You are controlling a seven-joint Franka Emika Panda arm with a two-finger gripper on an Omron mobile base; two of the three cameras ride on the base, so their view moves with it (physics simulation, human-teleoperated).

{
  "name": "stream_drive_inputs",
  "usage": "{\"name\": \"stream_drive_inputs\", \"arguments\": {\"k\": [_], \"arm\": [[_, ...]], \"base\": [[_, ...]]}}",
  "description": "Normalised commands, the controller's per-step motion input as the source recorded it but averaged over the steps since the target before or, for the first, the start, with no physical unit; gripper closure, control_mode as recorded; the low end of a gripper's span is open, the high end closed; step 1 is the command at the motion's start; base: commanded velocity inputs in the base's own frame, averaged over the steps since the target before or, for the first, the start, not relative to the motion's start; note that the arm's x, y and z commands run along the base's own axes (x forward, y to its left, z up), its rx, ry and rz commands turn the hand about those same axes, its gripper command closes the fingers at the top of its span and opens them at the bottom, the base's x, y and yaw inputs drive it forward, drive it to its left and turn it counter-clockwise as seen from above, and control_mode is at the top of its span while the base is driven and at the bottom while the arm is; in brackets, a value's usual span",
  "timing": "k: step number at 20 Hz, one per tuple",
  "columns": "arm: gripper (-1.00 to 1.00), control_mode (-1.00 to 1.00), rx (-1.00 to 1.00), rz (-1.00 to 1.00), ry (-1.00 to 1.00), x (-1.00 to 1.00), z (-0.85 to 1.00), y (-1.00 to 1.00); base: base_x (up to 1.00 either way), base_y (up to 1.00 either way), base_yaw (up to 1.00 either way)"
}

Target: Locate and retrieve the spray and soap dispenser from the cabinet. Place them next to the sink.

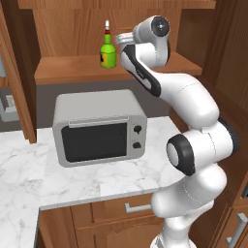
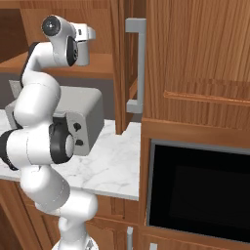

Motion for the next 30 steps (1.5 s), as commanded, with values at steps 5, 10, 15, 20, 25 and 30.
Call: {"name": "stream_drive_inputs", "arguments": {"k": [5,10,15,20,25,30], "arm": [[-1.00,-1.00,0.00,0.00,-0.03,0.29,0.00,0.11],[-1.00,-1.00,0.00,0.00,-0.01,0.30,0.00,0.02],[-1.00,-1.00,0.00,0.00,0.00,0.23,0.00,0.00],[-1.00,-1.00,0.00,0.00,0.00,0.26,0.00,0.00],[-1.00,-1.00,0.00,0.00,0.01,0.27,-0.01,0.01],[1.00,-1.00,0.00,0.00,0.00,0.07,0.00,0.06]], "base": [[0.00,0.00,0.00],[0.00,0.00,0.00],[0.00,0.00,0.00],[0.00,0.00,0.00],[0.00,0.00,0.00],[0.00,0.00,0.00]]}}
